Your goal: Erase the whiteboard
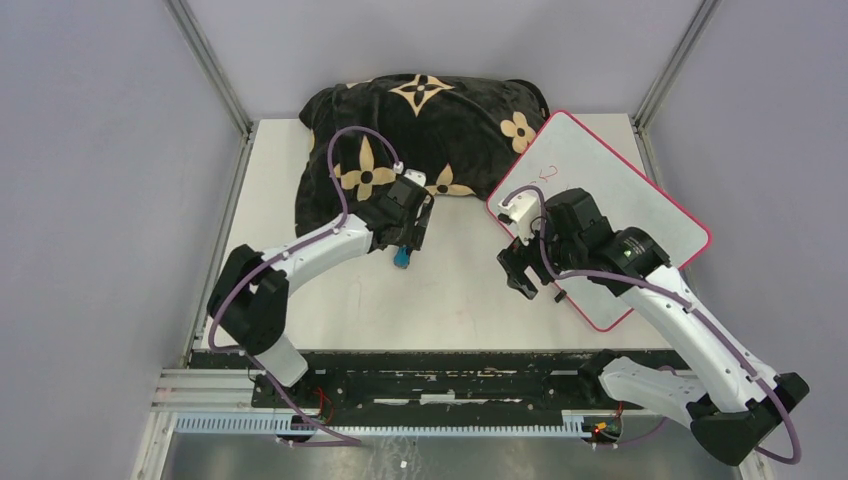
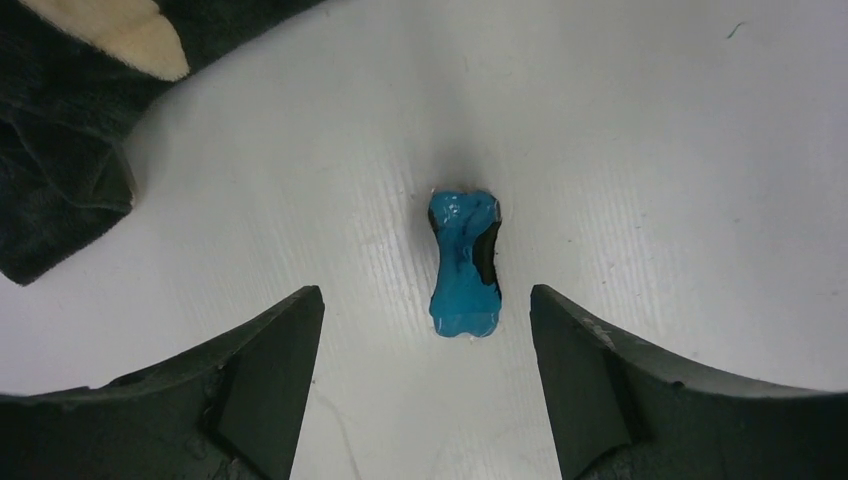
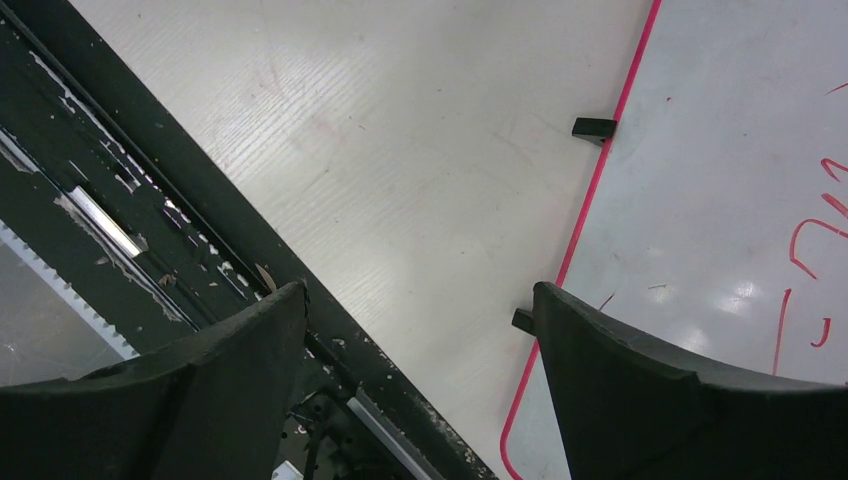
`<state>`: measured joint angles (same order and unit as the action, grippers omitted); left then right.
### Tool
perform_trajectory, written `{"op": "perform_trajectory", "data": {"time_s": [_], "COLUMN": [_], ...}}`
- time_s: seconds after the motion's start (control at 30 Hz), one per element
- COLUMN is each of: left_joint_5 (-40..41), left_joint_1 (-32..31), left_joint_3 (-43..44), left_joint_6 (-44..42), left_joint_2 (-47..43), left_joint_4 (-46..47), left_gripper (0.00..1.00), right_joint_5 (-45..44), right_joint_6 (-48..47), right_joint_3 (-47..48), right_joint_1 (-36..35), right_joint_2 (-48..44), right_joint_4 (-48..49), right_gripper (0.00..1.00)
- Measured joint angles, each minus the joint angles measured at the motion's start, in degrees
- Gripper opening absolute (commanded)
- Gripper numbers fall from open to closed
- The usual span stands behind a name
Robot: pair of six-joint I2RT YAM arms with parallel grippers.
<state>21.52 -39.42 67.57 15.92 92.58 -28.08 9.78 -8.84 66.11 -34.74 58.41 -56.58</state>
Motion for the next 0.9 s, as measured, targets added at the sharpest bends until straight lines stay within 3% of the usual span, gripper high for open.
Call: {"op": "perform_trajectory", "data": {"time_s": [0.3, 0.9], "left_joint_5": [0.9, -5.1], "left_joint_1": [0.0, 0.2], "left_joint_3": [2.4, 2.7], "left_joint_6": [0.0, 0.0], "left_joint_2": [6.4, 12.4], "left_joint_4": [-4.7, -4.8], "left_gripper": [0.72, 0.63], "right_joint_5": [0.5, 0.5], "right_joint_6": [-1.6, -1.9], "right_joint_3": [0.0, 0.0], "right_joint_1": [0.0, 0.0], "right_joint_2": [-0.3, -0.9], "right_joint_4": [-1.4, -1.4], "right_gripper": [0.9, 0.9]}}
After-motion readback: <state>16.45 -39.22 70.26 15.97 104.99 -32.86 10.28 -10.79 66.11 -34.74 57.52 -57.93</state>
